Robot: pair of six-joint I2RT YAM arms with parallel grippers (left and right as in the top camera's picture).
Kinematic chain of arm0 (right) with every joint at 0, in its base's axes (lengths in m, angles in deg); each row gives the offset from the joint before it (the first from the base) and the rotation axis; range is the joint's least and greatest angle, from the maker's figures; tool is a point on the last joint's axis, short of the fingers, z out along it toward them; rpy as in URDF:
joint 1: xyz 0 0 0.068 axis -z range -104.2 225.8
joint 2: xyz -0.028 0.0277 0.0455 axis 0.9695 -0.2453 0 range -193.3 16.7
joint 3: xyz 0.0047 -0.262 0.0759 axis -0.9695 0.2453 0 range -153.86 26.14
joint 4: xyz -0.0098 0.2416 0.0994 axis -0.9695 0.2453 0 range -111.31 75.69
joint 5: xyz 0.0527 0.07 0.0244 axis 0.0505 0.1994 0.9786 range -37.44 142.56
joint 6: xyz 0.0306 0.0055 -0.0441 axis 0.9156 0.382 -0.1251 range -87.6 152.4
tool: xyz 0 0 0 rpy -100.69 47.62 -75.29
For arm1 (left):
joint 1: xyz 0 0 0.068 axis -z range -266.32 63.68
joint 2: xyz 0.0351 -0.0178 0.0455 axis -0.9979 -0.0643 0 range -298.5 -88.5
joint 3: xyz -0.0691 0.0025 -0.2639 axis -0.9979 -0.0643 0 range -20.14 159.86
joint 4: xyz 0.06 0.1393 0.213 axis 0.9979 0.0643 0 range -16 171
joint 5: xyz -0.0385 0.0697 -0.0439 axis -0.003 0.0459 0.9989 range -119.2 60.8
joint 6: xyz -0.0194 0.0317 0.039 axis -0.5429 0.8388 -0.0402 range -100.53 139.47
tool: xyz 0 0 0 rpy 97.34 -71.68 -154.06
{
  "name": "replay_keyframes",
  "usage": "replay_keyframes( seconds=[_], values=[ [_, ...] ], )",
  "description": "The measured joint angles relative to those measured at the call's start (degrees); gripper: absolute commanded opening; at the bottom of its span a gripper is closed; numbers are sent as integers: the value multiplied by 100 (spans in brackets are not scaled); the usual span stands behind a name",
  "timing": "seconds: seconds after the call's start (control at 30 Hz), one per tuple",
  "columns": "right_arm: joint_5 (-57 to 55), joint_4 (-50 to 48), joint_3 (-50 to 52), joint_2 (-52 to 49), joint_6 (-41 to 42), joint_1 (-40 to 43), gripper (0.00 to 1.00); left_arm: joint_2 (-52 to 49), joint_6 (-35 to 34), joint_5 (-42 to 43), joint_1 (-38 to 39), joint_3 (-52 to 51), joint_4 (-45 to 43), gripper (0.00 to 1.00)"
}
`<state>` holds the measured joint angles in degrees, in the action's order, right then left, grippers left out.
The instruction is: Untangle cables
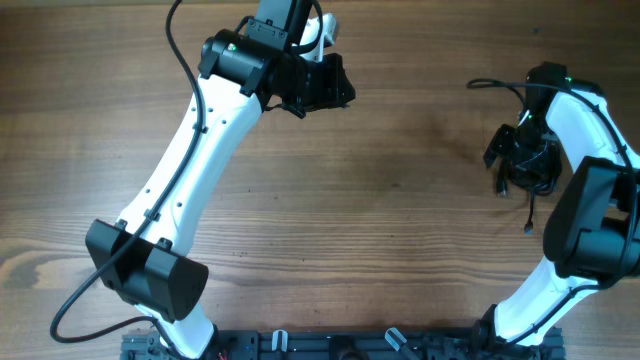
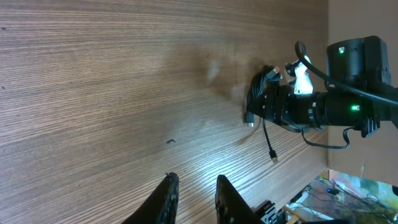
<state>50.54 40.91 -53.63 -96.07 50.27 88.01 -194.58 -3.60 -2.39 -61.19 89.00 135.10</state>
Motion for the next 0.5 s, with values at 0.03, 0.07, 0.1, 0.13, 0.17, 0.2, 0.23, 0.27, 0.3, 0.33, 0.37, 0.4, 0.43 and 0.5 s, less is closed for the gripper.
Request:
replay_keyframes(
  seconds=[0.03,0.07,0.1,0.13,0.17,0.2,0.23,0.27,0.3,0.33,0.37,0.4,0.43,0.5],
  values=[
    [0,0,0,0,0,11,64,0,0,0,0,0,0,24],
    [2,-15,0,0,0,39,64,0,0,0,0,0,0,25],
    [4,-52,0,0,0,87,68,0,0,0,0,0,0,25],
    [11,-101,0,0,0,144,73,0,0,0,0,0,0,26],
    [31,-199,0,0,-15,232,76,0,0,0,0,0,-2,26],
    [59,-297,0,0,-42,284,76,0,0,0,0,0,-9,26],
    [136,-435,0,0,-70,350,77,0,0,0,0,0,-33,26],
    [203,-479,0,0,-136,372,77,0,0,0,0,0,-44,26],
    [245,-483,0,0,-151,369,77,0,0,0,0,0,-55,26],
    [315,-485,0,0,-175,369,77,0,0,0,0,0,-66,26],
    [337,-487,2,0,-177,369,77,0,0,0,0,0,-66,26],
    [352,-516,28,0,-210,369,78,0,0,0,0,0,-66,26],
    [354,-564,74,0,-238,369,77,0,0,0,0,0,-66,26],
    [358,-673,219,0,-295,369,77,0,0,0,0,0,-68,26]
  ],
)
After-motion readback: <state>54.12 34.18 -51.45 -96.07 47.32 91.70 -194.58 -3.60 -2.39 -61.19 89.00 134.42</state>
